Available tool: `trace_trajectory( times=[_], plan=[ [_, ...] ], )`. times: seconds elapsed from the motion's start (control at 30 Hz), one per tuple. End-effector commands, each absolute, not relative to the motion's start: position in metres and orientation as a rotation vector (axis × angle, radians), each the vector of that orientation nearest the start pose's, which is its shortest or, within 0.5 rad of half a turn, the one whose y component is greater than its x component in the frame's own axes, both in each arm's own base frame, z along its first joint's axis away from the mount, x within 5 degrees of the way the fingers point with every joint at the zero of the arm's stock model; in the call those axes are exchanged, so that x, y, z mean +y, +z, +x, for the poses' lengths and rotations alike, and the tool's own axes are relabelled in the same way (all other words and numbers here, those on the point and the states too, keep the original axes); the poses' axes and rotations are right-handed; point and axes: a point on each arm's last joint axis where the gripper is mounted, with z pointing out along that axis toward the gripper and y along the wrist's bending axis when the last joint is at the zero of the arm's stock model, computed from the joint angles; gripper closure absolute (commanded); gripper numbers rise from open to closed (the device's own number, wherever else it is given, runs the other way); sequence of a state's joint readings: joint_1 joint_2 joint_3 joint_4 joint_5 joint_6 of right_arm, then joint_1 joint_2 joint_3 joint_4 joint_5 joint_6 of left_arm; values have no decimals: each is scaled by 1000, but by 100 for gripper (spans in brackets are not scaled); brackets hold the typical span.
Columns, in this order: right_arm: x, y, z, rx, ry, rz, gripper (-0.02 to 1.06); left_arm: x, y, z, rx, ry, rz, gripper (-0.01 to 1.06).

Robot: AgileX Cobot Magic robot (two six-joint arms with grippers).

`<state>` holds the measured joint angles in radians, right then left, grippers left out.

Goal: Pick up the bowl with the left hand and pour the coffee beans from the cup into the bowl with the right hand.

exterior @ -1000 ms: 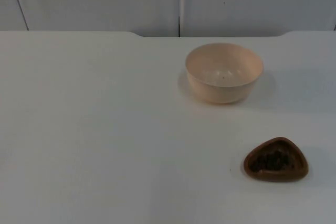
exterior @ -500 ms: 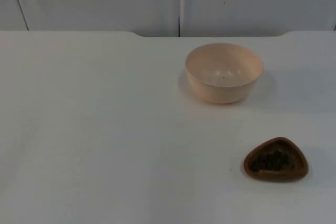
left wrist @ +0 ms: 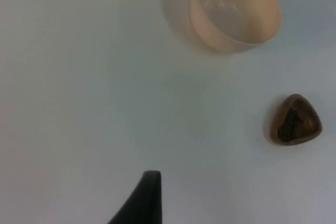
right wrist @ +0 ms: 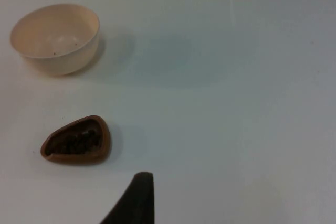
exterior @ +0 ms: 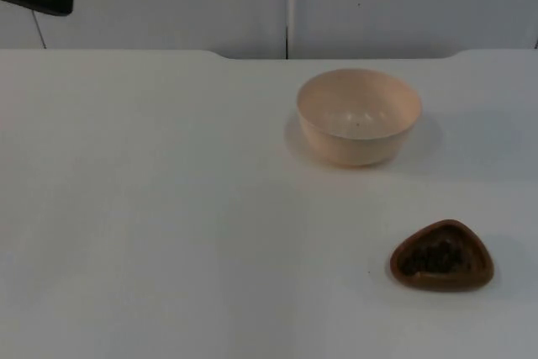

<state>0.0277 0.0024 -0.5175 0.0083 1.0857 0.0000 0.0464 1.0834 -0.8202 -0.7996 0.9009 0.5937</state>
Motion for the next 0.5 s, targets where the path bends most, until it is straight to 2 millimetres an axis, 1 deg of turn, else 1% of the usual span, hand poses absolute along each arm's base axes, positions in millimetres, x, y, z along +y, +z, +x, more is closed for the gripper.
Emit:
trace_trajectory(
  times=[0.0, 0.2, 0.33, 0.37, 0.4, 0.43, 0.47],
  plan=[
    [1, 280, -7, 2047, 19, -35, -1, -45, 310, 208, 2336, -757, 239, 0],
    [1, 280, -7, 2047, 19, -35, -1, -47, 298, 219, 2367, -783, 263, 0],
    [1, 280, -7, 2047, 16, -35, -1, -62, 290, 225, 2386, -795, 318, 0],
    [1, 280, -7, 2047, 16, -35, -1, -62, 290, 225, 2386, -795, 318, 0],
    [1, 280, -7, 2047, 16, -35, -1, -69, 286, 229, 2384, -789, 338, 0],
    [1, 280, -7, 2047, 16, -35, -1, -72, 285, 230, 2382, -785, 345, 0],
    [1, 280, -7, 2047, 16, -35, -1, -80, 281, 233, 2377, -772, 363, 0]
  ],
)
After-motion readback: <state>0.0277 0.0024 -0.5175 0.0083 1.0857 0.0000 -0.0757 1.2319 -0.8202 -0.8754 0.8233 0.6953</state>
